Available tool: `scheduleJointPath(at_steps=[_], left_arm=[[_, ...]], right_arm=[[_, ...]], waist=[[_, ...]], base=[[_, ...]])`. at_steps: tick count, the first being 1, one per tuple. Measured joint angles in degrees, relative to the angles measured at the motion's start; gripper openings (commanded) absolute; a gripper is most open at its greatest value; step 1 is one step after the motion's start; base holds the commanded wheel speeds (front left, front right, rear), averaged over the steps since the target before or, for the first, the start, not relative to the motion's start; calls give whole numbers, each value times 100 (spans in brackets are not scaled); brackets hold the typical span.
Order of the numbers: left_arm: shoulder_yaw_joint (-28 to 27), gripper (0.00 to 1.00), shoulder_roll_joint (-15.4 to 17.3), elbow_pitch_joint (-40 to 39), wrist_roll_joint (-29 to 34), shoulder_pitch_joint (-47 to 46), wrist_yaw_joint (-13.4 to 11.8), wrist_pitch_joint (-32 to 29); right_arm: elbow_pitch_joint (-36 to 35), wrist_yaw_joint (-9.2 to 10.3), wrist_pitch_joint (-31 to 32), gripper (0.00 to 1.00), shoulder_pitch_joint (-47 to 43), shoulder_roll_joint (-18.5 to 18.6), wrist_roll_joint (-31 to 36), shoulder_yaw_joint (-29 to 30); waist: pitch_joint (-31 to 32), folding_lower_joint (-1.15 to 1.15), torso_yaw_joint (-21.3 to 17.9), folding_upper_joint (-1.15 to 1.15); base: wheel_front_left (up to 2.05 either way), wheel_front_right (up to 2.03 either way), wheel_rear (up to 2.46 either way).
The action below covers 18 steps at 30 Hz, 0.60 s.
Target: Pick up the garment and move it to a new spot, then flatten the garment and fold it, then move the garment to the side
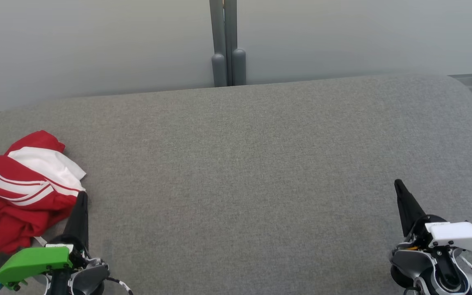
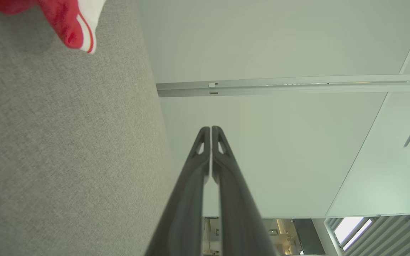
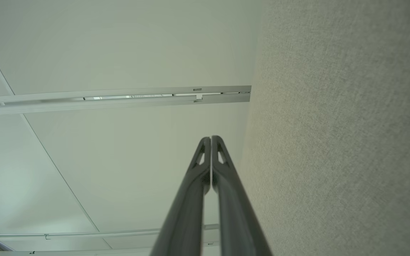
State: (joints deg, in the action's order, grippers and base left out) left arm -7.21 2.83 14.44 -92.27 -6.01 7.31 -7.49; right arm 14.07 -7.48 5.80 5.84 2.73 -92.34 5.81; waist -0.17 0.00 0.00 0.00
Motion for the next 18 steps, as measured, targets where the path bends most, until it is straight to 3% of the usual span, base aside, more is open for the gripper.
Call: scheduleJointPath(at_steps=[10,18], left_arm=[[175,100,-43,103,27,199,-8,156],[359,100,-1,69,345,214,-8,377]], right_arm=[[123,2,-175,100,-201,-43,135,-89],[40,2,-350,100,-209,20,737,-177]], waist=[[-1,0,-1,0],[6,0,-11,0]], base=[[0,0,0],[0,0,0]])
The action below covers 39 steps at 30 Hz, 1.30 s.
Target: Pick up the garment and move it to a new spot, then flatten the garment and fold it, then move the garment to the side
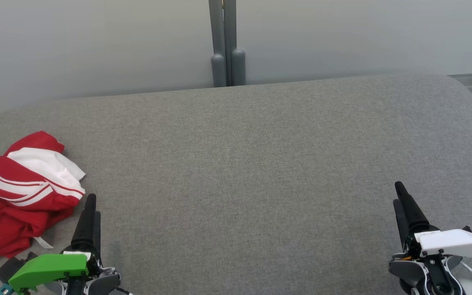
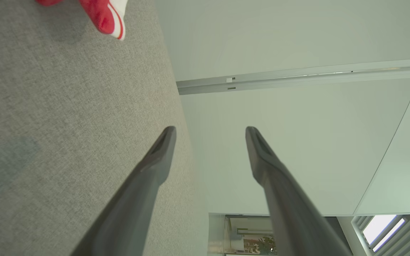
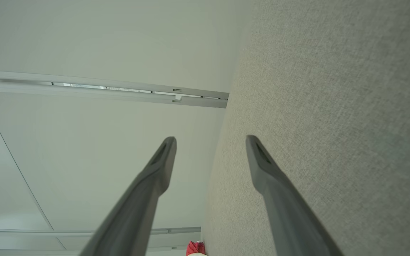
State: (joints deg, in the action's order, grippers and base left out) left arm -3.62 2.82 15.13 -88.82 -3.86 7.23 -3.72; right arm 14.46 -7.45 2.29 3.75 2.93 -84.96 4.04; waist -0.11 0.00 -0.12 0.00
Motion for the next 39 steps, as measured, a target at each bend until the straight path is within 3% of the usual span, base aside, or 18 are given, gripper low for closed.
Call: scheduleJointPath(at_steps=[19,27,39], left_arm=[[738,100,448,55,2028,3,-379,488],[912,100,515,105,2822,111,-530,654],[868,100,477,125,3851,314,-539,888]], right_arm=[[-424,0,-442,100,-4,138,2892,-104],[-445,0,-595,100,-98,166,3779,-159],[-393,-1,-800,100,-143,267,4852,-240]], waist=[[21,0,0,0],[22,0,20,0],[26,0,17,0]], base=[[0,0,0],[0,0,0],[0,0,0]])
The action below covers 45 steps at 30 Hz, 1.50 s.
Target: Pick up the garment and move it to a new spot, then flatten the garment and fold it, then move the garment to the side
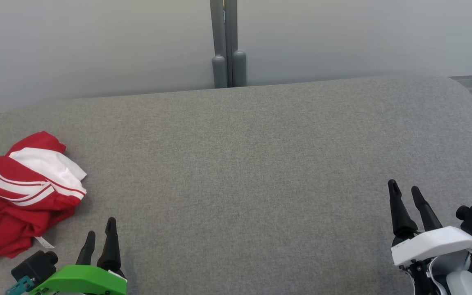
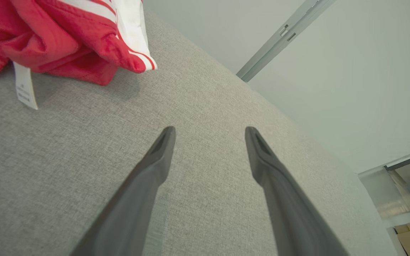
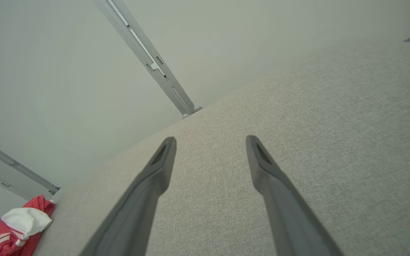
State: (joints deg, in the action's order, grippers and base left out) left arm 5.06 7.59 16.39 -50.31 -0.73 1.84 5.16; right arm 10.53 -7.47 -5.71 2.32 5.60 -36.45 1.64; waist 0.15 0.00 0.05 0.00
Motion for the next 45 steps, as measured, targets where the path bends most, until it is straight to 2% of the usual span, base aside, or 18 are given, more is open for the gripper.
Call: scheduleJointPath(at_steps=[19,45], left_arm=[[-60,100,-21,-176,1849,104,119,326],[-199,100,-96,-30,3341,159,356,679]], right_arm=[[140,-1,-314,100,-57,99,1462,-19],[301,-1,-650,100,-53,108,2695,65]], waist=[[19,0,-5,0],[28,0,-76,0]], base=[[0,0,0],[0,0,0]])
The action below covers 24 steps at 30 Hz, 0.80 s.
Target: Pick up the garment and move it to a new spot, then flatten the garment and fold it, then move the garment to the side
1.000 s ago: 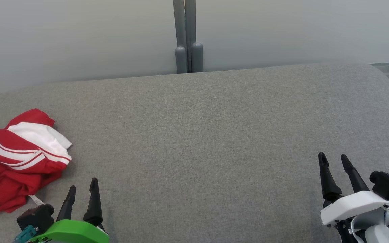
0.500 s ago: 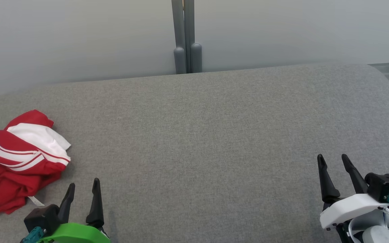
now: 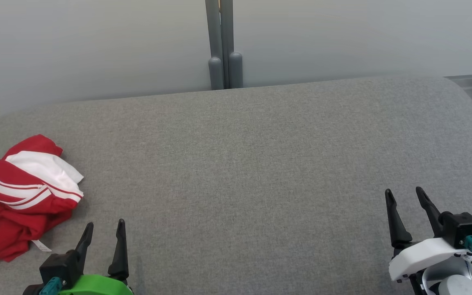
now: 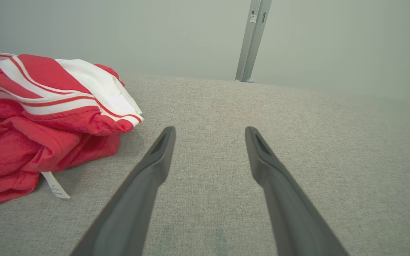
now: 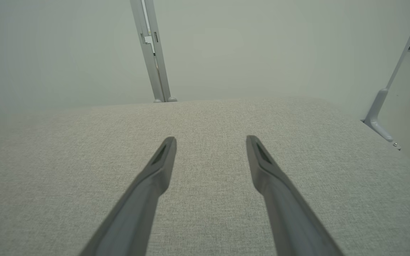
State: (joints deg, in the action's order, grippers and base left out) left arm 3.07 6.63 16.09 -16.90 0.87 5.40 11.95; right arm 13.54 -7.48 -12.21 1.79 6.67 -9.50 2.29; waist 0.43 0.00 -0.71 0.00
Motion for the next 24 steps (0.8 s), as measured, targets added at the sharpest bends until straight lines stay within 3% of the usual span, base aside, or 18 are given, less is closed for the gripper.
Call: scheduleJointPath(at_steps=[24], left_arm=[[-203,100,-148,282,746,-23,124,272]], right_arm=[[127,-1,-236,100,-1,-30,740,109]], waist=[[-2,0,-24,0]], base=[[0,0,0]])
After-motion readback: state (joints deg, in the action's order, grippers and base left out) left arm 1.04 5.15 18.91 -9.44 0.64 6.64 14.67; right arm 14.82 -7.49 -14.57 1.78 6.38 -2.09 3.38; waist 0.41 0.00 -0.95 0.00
